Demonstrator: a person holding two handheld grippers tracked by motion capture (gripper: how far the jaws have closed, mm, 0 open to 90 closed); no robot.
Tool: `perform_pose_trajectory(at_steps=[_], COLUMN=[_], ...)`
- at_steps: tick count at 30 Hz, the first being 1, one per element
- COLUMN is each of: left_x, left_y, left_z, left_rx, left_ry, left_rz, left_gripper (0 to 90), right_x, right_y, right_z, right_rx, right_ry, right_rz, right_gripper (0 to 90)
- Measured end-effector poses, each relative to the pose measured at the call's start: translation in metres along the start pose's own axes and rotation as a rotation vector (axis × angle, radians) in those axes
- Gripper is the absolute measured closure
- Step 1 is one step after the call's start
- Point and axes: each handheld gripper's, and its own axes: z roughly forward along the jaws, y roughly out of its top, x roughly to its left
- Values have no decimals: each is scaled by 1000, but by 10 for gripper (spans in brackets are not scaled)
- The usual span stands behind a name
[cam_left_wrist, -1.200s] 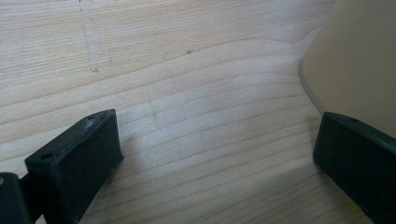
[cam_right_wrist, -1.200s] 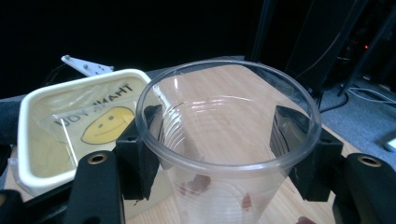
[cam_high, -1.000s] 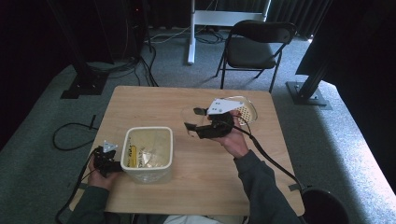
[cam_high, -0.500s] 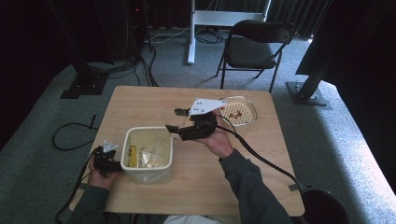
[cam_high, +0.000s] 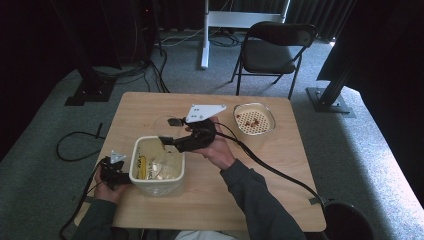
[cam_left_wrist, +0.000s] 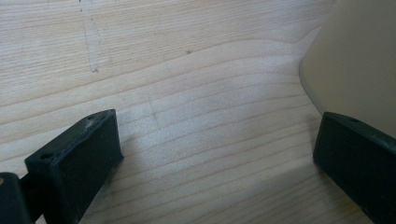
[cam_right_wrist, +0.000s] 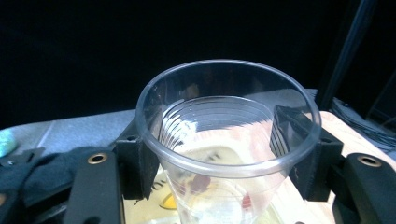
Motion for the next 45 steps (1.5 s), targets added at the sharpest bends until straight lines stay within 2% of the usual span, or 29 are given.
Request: perform_pose_trajectory(at_steps=[4,11,16,19,26,45], left_x=[0,0,0,0,0,0], left_y=[0,0,0,0,0,0], left_z=[0,0,0,0,0,0], left_rx=[0,0,0,0,0,0], left_ry=[0,0,0,-1,0,0], left_rz=[0,0,0,0,0,0], left_gripper=[13,13,13,13,13,13], right_x=[2,-1,4,5,4,2], right_y=[1,-7,-6,-6,-12,-19], right_z=[11,24,35,40,48,58], right_rx=[-14,-16,24,14,29,36], right_ry=[35,59,49,60,63,80], right_rz=[9,51,16,22,33,37], right_gripper=[349,348,346,346,346,336])
